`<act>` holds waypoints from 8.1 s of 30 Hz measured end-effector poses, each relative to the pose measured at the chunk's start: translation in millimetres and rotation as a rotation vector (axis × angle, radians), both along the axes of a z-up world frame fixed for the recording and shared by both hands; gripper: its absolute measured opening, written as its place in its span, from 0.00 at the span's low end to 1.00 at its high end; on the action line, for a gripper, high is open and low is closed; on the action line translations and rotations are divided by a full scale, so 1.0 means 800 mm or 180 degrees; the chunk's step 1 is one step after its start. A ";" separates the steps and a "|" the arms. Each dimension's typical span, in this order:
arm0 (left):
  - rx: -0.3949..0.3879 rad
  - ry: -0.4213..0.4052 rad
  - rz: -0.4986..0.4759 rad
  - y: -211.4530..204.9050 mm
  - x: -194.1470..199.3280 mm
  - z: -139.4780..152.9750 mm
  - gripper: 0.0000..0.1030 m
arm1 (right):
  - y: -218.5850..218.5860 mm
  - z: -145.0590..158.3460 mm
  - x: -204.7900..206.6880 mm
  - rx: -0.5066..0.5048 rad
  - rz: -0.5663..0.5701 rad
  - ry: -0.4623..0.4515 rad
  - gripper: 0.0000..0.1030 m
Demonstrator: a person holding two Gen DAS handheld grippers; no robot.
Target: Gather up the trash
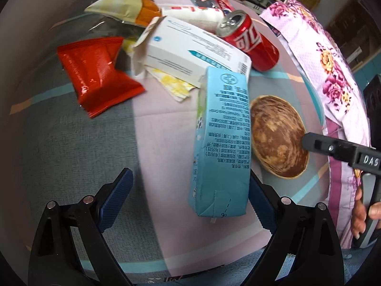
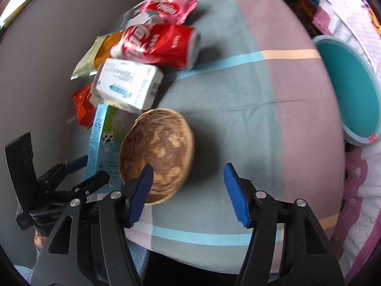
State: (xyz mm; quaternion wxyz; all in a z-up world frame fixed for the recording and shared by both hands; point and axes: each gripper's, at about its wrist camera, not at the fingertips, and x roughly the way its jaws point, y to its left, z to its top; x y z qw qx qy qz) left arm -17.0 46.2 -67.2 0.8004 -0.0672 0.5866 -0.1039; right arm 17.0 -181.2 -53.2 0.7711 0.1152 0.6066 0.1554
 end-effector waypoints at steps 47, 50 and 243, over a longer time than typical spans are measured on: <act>0.0176 -0.0508 -0.0035 -0.066 0.011 0.071 0.42 | -0.090 0.046 0.007 -0.0034 -0.0539 -0.0634 0.06; 0.0117 -0.0518 -0.0147 -0.087 0.023 0.078 0.42 | -0.108 0.055 0.008 0.0000 -0.0638 -0.0713 0.06; -0.0003 -0.0031 0.0793 -0.048 0.098 0.000 0.66 | -0.070 0.028 0.116 0.0103 0.0418 -0.0262 0.69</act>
